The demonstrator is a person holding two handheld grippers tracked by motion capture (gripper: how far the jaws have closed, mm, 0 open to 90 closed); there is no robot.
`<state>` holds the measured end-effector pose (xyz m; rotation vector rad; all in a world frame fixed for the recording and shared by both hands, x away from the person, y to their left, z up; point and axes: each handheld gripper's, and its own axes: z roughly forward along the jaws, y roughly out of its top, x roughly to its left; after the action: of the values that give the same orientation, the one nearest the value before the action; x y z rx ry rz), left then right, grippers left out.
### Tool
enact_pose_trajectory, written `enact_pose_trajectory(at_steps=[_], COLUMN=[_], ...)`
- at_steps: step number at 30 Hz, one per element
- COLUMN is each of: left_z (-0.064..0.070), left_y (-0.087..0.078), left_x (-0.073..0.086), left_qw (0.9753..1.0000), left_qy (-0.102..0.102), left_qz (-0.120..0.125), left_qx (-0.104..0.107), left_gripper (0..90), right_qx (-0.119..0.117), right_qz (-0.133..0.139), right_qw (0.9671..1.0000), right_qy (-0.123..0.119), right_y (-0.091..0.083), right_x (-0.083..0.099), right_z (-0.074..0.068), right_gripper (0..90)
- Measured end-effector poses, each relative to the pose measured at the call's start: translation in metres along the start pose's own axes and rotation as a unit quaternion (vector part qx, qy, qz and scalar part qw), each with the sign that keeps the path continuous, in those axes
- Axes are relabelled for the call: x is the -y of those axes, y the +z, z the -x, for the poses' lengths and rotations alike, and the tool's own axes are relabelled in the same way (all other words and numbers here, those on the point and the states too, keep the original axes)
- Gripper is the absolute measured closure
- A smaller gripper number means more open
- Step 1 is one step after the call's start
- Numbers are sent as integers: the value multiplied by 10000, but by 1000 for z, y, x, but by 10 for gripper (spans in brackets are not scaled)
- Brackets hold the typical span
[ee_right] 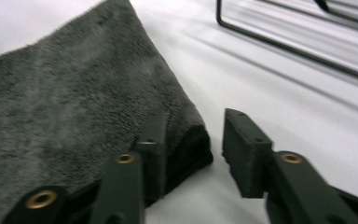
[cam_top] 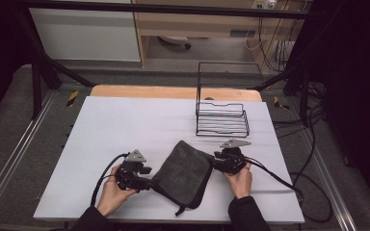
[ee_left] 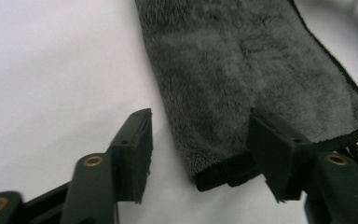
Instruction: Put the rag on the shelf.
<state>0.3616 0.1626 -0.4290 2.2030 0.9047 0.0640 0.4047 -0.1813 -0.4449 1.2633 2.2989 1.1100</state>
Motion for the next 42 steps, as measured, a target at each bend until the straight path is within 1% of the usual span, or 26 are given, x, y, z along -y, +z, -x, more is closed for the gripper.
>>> enact_pose_trajectory(at_steps=[2,5,6,8,11,13,15,17,19,22,23,27,29,32,33,35,38,39,40,41,42], left_z=[0,2,3,5,8,10,12,14,17,22,24,31,34,38,39,40,40,39,39,38,37], left_y=[3,6,7,9,9,9,8,7,6,4,3,-1,-3,-4,-5,-4,-4,-5,-5,-6,-8], left_x=[2,4,4,5,6,6,6,6,7,10,11,18,21,25,27,29,29,30,30,30,30], left_qw=[9999,9998,9998,9996,9996,9996,9996,9997,9996,9996,9996,9995,9994,9994,9995,9995,9995,9996,9996,9996,9996], left_qy=[-12,-2,-31,-41,-61,-103,-72,-74,-113,-107,-113,-197,-271,-319,-300,-321,-328,-287,-271,-270,-281], left_qz=[-94,-162,-185,-231,-249,-252,-262,-251,-275,-265,-266,-241,-201,-120,-96,-31,18,22,38,47,54], left_qx=[46,81,101,131,89,104,67,28,6,-21,-30,1,40,53,35,-2,5,2,-8,3,31], left_gripper=[447,503,527,578,631,673,726,775,801,812,814,816,816,814,813,809,801,795,784,769,748], right_qx=[-26,-38,-35,-134,-208,-267,-267,-224,-195,-159,-179,-333,-403,-513,-548,-552,-563,-565,-571,-579,-588], right_qz=[9,-27,-18,-21,-45,-71,-70,-94,-63,-42,-23,12,33,89,120,82,95,129,158,245,343], right_qw=[9999,9997,9996,9994,9990,9986,9988,9990,9994,9998,9998,9994,9991,9980,9976,9975,9977,9977,9977,9975,9974], right_qy=[136,259,277,306,392,445,404,365,290,109,96,-12,-155,-357,-405,-444,-367,-356,-332,-316,-245], right_y=[2,5,6,7,8,8,8,9,10,17,20,33,39,45,47,52,56,55,53,50,46], right_x=[3,5,5,6,5,4,3,0,-3,-10,-13,-25,-31,-39,-41,-43,-42,-41,-41,-41,-40], right_z=[1,0,0,-1,-2,-2,-3,-4,-5,-7,-8,-11,-14,-19,-21,-23,-22,-21,-20,-19,-18], right_gripper=[566,567,586,637,693,741,781,799,806,809,809,809,808,806,805,800,777,762,739,698,661])
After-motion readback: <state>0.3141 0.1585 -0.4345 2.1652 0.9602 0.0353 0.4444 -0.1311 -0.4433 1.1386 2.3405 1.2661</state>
